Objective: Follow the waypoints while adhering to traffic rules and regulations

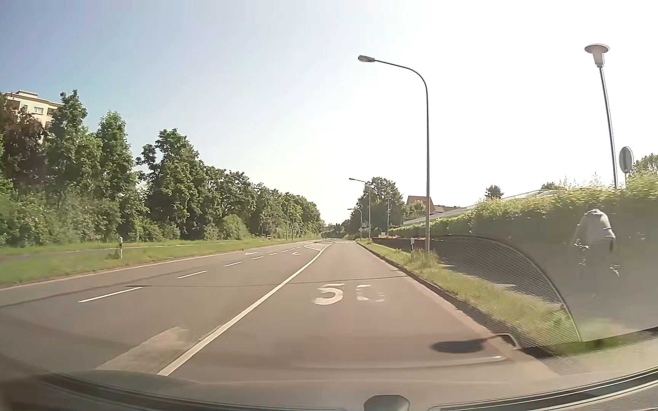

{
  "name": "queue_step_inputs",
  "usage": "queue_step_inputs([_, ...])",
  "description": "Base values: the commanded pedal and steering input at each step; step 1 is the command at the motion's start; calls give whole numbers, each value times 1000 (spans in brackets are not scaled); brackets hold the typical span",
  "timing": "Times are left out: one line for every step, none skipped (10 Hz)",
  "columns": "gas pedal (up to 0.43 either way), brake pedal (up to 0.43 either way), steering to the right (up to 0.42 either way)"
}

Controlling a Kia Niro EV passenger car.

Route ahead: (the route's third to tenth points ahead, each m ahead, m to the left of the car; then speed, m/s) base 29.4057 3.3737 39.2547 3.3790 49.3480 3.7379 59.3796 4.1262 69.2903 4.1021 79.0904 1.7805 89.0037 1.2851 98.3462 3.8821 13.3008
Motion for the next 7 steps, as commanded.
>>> queue_step_inputs([0, 30, -5])
queue_step_inputs([0, 30, -5])
queue_step_inputs([0, 30, -5])
queue_step_inputs([0, 30, -5])
queue_step_inputs([0, 30, -5])
queue_step_inputs([0, 30, -5])
queue_step_inputs([0, 30, -4])
